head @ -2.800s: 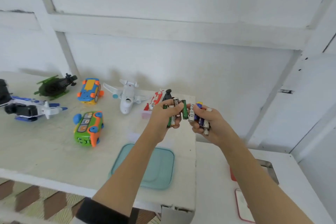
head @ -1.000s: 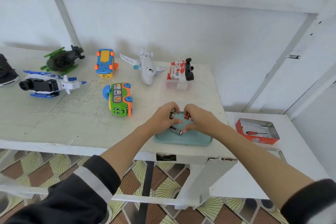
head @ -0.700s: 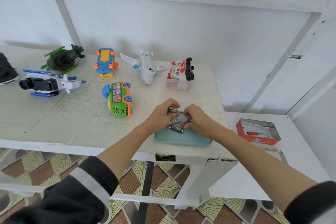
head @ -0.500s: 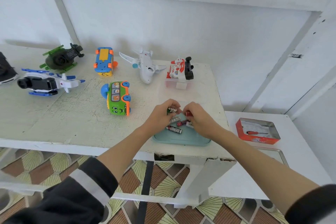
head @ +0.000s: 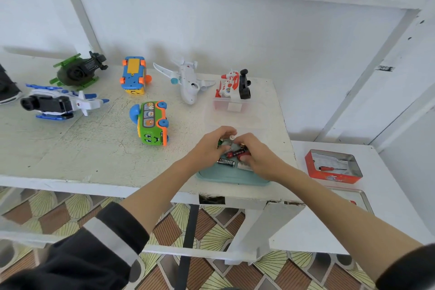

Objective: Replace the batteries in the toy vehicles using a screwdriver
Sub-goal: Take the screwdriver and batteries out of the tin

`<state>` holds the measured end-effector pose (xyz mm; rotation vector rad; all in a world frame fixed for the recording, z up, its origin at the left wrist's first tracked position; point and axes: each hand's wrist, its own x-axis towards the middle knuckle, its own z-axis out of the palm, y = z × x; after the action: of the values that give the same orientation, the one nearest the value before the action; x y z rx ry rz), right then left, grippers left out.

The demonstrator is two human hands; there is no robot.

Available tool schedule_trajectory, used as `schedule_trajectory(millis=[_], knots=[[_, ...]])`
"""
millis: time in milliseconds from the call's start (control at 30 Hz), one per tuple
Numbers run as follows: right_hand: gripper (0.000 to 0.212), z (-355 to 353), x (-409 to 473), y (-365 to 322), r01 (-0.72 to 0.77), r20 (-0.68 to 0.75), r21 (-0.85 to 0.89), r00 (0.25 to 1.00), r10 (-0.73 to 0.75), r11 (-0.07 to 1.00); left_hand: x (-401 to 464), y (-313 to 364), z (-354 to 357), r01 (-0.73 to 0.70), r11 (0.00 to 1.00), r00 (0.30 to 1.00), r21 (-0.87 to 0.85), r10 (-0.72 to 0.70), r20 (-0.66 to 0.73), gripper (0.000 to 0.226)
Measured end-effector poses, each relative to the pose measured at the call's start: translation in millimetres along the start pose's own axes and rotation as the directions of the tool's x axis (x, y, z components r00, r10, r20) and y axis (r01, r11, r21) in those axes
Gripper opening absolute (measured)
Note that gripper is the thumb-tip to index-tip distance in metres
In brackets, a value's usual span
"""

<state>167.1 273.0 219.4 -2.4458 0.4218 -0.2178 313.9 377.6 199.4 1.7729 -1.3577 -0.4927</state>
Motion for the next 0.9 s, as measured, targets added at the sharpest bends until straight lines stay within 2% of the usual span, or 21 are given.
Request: schedule_trajectory(millis=[133,300,400,533,600,733,900], knots=[[0.046,10,0,1,0.023,-0.08,-0.115,0.996,-0.033,0.993,-4,-1,4,0.043,0.998,0.998,0.037,-0.045,0.047,0.048],[0.073,15,1,3,-0.024,-0.22,-0.104,0.975,0.001,0.994,-9,0,5,0.058,0.997,0.998,0.041,-0.058,0.012,0.062],[0.092,15,1,7,-0.038,-0.242,-0.135,0.97,0.004,0.99,-8,0,3,0.055,0.997,0.998,0.062,-0.056,0.015,0.07],[0.099,16,-3,14,-0.056,-0.233,-0.164,0.972,0.016,0.985,-10,-1,3,0.046,0.995,0.999,0.093,-0.048,0.019,0.071],[0.098,16,-6,17,-0.073,-0.234,-0.159,0.972,0.035,0.985,-11,-1,5,0.04,0.995,0.999,0.096,-0.04,-0.008,0.067],[0.08,13,-9,17,-0.093,-0.263,-0.117,0.963,0.06,0.989,-11,1,5,0.034,0.997,0.994,0.065,-0.027,-0.109,0.05],[0.077,0,-7,14,-0.077,-0.331,-0.124,0.943,0.032,0.989,-6,9,1,-0.016,0.998,0.989,0.069,0.025,-0.144,0.039]])
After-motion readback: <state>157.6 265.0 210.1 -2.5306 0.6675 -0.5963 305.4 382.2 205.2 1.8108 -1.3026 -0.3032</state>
